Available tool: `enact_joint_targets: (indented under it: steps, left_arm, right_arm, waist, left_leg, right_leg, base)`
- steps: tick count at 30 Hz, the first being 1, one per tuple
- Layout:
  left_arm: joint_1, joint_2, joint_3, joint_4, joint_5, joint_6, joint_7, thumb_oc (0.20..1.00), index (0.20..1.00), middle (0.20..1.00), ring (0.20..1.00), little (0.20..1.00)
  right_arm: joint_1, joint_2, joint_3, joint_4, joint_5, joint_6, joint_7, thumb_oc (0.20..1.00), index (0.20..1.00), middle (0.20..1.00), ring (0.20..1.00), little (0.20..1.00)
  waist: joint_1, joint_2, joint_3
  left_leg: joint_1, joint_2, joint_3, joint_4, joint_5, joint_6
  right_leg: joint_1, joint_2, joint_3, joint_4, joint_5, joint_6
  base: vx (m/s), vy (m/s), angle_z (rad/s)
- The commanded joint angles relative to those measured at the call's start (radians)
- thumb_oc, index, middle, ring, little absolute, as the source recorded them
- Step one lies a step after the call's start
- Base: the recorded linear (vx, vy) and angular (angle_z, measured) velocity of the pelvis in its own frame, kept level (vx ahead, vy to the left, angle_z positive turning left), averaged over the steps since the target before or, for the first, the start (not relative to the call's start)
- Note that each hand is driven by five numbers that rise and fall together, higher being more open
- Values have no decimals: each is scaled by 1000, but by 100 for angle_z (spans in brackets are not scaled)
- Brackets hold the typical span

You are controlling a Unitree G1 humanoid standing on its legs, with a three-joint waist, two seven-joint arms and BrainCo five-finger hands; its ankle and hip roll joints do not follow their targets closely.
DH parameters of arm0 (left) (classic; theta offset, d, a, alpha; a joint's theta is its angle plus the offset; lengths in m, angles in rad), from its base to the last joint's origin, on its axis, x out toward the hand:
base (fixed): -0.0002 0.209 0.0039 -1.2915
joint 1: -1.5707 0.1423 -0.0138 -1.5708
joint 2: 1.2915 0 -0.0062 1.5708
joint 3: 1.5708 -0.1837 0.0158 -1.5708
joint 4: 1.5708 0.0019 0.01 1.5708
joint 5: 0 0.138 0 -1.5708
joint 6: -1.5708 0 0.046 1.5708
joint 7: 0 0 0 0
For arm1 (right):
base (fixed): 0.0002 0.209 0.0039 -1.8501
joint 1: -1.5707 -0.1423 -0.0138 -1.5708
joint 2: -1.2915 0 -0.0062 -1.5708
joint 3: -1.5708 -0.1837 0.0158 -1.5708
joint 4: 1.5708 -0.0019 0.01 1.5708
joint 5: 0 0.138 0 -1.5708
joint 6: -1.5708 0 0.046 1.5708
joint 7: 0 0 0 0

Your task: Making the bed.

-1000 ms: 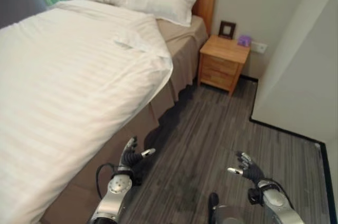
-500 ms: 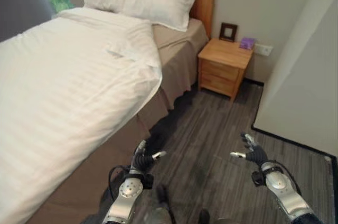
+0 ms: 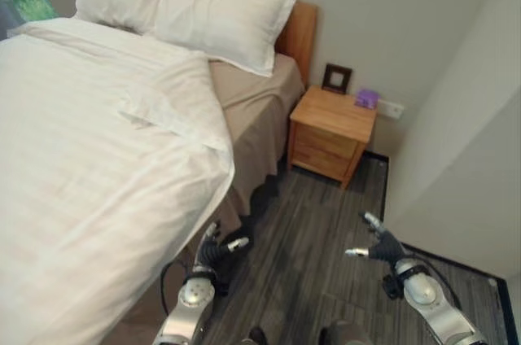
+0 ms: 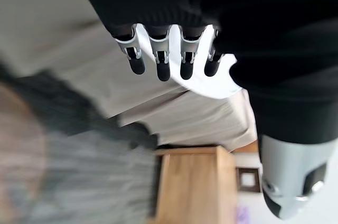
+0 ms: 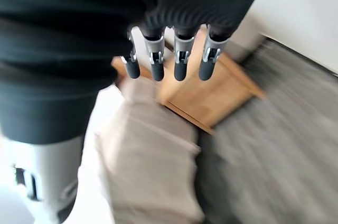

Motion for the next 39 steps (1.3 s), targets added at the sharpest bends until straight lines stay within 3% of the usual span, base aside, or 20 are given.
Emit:
enact_joint_targets:
  steps: [1,3,5,10,11,12,13,15,16,18,20,21,23,26,28,29,30,31,35,39]
  left_arm:
    - [-7,41,66,-108,-54,-63,24,1000,1000,1000,1000,1000]
    - [-13,34,97,-121,-117,-82,36,1000,1000,1000,1000,1000]
    - [-23,36,122,-190,-193,-110,36,1000,1000,1000,1000,1000]
    - [8,33,204,-382,-275,-177,9,1000,1000,1000,1000,1000]
    - [12,30,238,-436,-315,-196,-4,1000,1000,1000,1000,1000]
    - [12,30,239,-437,-316,-196,-5,1000,1000,1000,1000,1000]
    - [5,40,262,-500,-343,-214,-15,1000,1000,1000,1000,1000]
    - [9,38,279,-540,-379,-224,-33,1000,1000,1000,1000,1000]
    - [9,38,289,-552,-388,-226,-41,1000,1000,1000,1000,1000]
    - [0,53,331,-551,-350,-232,-35,1000,1000,1000,1000,1000]
    - [-1,58,341,-548,-340,-230,-31,1000,1000,1000,1000,1000]
    - [-2,58,337,-531,-325,-219,-26,1000,1000,1000,1000,1000]
    - [-22,64,318,-508,-317,-198,-28,1000,1000,1000,1000,1000]
    - [-28,72,301,-480,-325,-179,-36,1000,1000,1000,1000,1000]
    - [-32,74,286,-451,-321,-152,-29,1000,1000,1000,1000,1000]
    - [-44,78,271,-432,-305,-138,-19,1000,1000,1000,1000,1000]
    - [-77,77,245,-412,-315,-138,0,1000,1000,1000,1000,1000]
    - [-88,72,229,-400,-323,-136,12,1000,1000,1000,1000,1000]
    - [-107,69,210,-393,-336,-124,29,1000,1000,1000,1000,1000]
    - [-89,66,184,-355,-354,-124,25,1000,1000,1000,1000,1000]
  right_arm:
    - [-76,3,-31,-32,-10,-38,-11,1000,1000,1000,1000,1000]
    - [-76,8,-26,-31,-19,-40,-17,1000,1000,1000,1000,1000]
    - [-75,5,-27,-53,-42,-36,-27,1000,1000,1000,1000,1000]
    - [-106,-15,0,-31,-87,-41,-13,1000,1000,1000,1000,1000]
    - [-153,-44,20,-20,-109,-46,-4,1000,1000,1000,1000,1000]
    - [-154,-44,20,-18,-108,-47,-4,1000,1000,1000,1000,1000]
    - [-192,-70,17,-9,-98,-47,-12,1000,1000,1000,1000,1000]
    - [-210,-85,4,3,-113,-30,-18,1000,1000,1000,1000,1000]
    - [-214,-100,-11,4,-121,-20,-15,1000,1000,1000,1000,1000]
    - [-263,-134,-39,7,-144,-9,-12,1000,1000,1000,1000,1000]
    - [-266,-139,-48,9,-147,-10,-12,1000,1000,1000,1000,1000]
    - [-279,-148,-53,15,-156,-11,-12,1000,1000,1000,1000,1000]
    - [-300,-168,-52,32,-165,2,-14,1000,1000,1000,1000,1000]
    - [-337,-174,-45,36,-186,24,-12,1000,1000,1000,1000,1000]
    - [-347,-163,-45,31,-217,28,-2,1000,1000,1000,1000,1000]
    - [-364,-155,-34,28,-236,33,-3,1000,1000,1000,1000,1000]
    - [-422,-150,0,26,-280,41,-10,1000,1000,1000,1000,1000]
    - [-451,-142,10,27,-295,46,-18,1000,1000,1000,1000,1000]
    - [-541,-112,46,19,-302,63,-35,1000,1000,1000,1000,1000]
    - [-598,-102,80,37,-297,56,-54,1000,1000,1000,1000,1000]
  waist:
    - [-10,27,43]
    - [-28,18,38]
    - [-32,18,34]
    - [-8,40,9]
    - [20,40,33]
    - [14,41,33]
    - [34,33,76]
    - [39,29,80]
    - [46,33,79]
    - [62,39,52]
    - [58,41,39]
    - [45,49,25]
    - [38,56,10]
    - [37,51,-10]
    - [38,23,-23]
    - [36,15,-18]
    - [18,12,12]
    - [13,14,24]
    - [32,-4,42]
    - [36,-28,37]
  left_leg:
    - [-1,104,14,-30,36,-136]
    - [34,110,-31,-30,-2,-169]
    - [54,123,-74,-30,-22,-187]
    - [95,169,-154,54,-4,-221]
    - [-29,194,-182,290,91,-235]
    - [-40,196,-191,304,87,-236]
    - [-138,232,-140,465,163,-233]
    - [-168,264,-32,457,179,-236]
    - [-184,250,16,446,160,-240]
    - [-238,115,141,329,76,-210]
    - [-226,105,192,265,69,-211]
    - [-182,106,302,159,97,-207]
    - [-162,112,389,89,124,-194]
    - [-116,78,337,15,111,-149]
    - [-56,36,324,-25,72,-100]
    - [-26,21,313,-30,43,-77]
    - [13,12,286,-30,9,-49]
    - [22,13,262,-30,0,-45]
    - [17,44,187,-30,-8,-77]
    - [-18,69,70,-30,16,-118]
  right_leg:
    - [176,31,9,-537,176,24]
    - [193,56,79,-834,190,42]
    - [188,50,182,-948,217,65]
    - [241,58,183,-916,226,46]
    - [302,60,145,-930,210,1]
    - [304,60,138,-932,211,1]
    - [373,63,69,-949,187,-45]
    - [411,66,18,-954,163,-57]
    - [432,68,-5,-954,143,-59]
    - [488,104,-45,-954,95,-50]
    - [505,126,-48,-954,77,-45]
    - [528,149,-70,-950,48,-41]
    - [558,174,-110,-928,19,-49]
    - [567,162,-156,-846,-16,-33]
    - [500,113,-189,-587,71,36]
    - [450,79,-194,-459,167,80]
    - [316,25,-148,-258,213,115]
    - [271,19,-123,-203,196,109]
    - [227,-34,-95,-360,159,55]
    - [244,80,112,-720,128,28]
  base:
    - [656,-320,70]
    - [508,-300,94]
    - [496,-354,129]
    - [368,-362,107]
    - [102,-290,22]
    - [145,-602,43]
    - [82,-419,89]
    - [182,-402,121]
    - [283,-280,87]
    - [417,-233,46]
    - [334,-118,23]
    - [362,-127,42]
    - [336,-61,60]
    - [289,62,50]
    - [309,106,8]
    - [270,134,47]
    - [198,68,55]
    - [117,40,61]
    - [182,-186,92]
    - [143,-266,93]
